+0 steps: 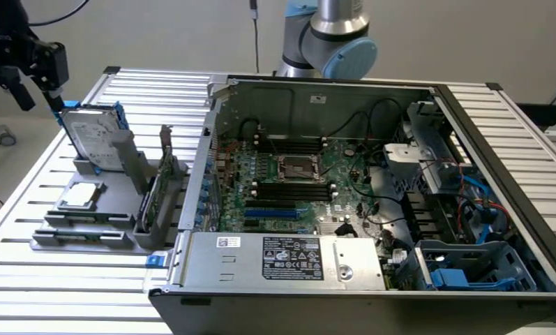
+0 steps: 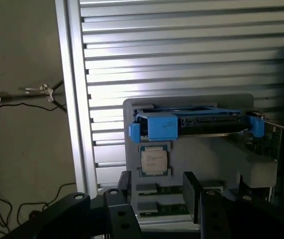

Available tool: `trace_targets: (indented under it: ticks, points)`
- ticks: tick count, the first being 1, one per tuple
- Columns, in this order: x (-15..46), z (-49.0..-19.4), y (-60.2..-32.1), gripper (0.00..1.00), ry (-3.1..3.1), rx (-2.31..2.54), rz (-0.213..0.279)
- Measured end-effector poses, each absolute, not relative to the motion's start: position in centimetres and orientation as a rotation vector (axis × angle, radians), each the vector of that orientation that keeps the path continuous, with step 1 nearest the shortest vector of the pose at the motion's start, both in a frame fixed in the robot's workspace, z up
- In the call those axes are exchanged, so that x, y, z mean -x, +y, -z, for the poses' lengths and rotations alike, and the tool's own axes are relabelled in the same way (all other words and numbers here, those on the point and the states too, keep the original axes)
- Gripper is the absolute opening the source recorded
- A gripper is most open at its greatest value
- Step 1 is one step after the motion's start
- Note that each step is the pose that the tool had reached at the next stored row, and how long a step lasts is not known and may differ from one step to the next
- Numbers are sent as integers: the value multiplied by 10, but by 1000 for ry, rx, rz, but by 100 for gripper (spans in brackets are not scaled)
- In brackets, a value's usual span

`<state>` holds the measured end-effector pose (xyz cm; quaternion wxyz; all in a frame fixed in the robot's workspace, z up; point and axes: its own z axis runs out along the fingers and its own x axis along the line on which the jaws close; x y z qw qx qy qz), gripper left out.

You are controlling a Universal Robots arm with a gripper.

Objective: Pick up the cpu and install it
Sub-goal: 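Pick up the cpu and move it towards the insertion slot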

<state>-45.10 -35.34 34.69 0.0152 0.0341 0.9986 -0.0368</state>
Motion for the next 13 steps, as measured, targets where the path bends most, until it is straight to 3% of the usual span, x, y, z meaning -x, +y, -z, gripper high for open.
trace_targets:
  ticks: [13]
  points:
    - [447,-324,-395,54,3109,-107,80]
